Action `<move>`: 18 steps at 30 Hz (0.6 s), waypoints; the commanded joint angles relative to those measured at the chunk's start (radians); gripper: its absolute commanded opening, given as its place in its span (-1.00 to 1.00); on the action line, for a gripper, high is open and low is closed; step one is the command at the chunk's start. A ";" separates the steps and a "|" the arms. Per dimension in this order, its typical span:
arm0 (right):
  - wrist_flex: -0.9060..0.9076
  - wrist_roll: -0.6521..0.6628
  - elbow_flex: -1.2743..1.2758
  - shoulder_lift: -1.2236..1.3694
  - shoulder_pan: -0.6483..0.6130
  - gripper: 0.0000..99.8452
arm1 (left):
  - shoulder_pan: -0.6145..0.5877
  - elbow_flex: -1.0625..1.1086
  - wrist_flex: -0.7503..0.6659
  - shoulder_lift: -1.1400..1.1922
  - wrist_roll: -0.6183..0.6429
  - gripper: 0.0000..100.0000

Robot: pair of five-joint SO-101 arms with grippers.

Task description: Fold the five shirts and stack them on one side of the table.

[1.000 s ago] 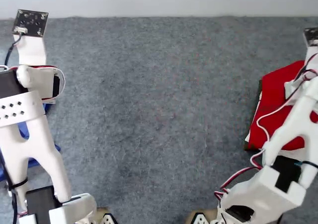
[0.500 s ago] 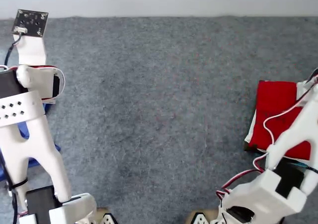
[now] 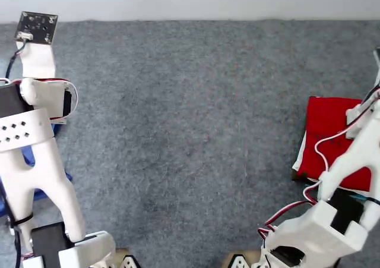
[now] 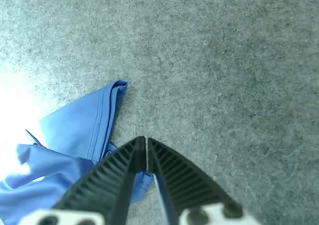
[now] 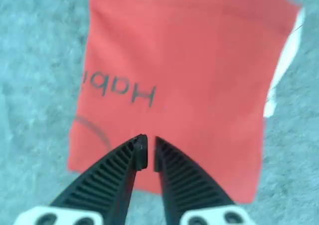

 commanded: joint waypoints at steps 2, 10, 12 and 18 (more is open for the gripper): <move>0.056 0.009 0.003 -0.084 -0.030 -0.98 | -0.008 -0.012 0.037 -0.040 -0.002 -0.97; 0.054 0.009 0.239 -0.248 -0.033 -0.98 | -0.204 0.045 0.035 0.015 -0.018 -0.77; 0.054 0.012 0.313 -0.291 -0.028 -0.98 | -0.275 0.076 0.035 0.041 -0.075 -0.66; 0.054 0.014 0.560 -0.433 -0.031 -0.98 | -0.315 0.081 -0.037 0.183 -0.264 -0.62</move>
